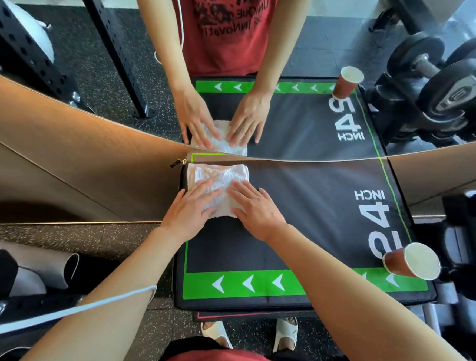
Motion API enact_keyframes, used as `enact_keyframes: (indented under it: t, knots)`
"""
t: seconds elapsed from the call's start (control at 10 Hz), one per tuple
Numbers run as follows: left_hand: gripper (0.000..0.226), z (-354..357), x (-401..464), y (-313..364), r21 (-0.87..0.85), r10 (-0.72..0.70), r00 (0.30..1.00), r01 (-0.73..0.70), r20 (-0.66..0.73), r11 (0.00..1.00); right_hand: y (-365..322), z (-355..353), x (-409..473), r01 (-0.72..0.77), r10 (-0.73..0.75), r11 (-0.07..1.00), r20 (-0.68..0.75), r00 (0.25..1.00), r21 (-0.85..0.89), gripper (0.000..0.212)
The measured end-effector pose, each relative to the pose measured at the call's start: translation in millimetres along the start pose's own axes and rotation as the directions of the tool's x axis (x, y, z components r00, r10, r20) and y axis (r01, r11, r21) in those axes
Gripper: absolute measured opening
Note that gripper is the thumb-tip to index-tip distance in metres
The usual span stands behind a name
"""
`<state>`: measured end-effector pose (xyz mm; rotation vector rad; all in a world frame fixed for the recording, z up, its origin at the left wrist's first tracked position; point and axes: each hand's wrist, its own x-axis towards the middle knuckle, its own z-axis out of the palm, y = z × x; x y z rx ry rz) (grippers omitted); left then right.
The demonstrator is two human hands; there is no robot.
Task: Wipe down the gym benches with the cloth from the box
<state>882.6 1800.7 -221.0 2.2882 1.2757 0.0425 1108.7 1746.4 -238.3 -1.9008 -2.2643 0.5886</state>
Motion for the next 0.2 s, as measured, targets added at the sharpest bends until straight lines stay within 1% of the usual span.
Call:
enact_keyframes:
  t: [0.1,0.2]
  knots:
    - [0.055,0.0,-1.0,9.3,0.003,-0.033,0.999,0.033,-0.011,0.999,-2.2,-6.6,-1.7,0.002,-0.001,1.0,0.025,1.0,-0.016,0.06]
    - [0.053,3.5,-5.5,21.3,0.041,-0.076,0.993,0.08,-0.093,0.996,0.2,-8.3,-6.9,0.001,-0.001,1.0,0.002,1.0,-0.016,0.059]
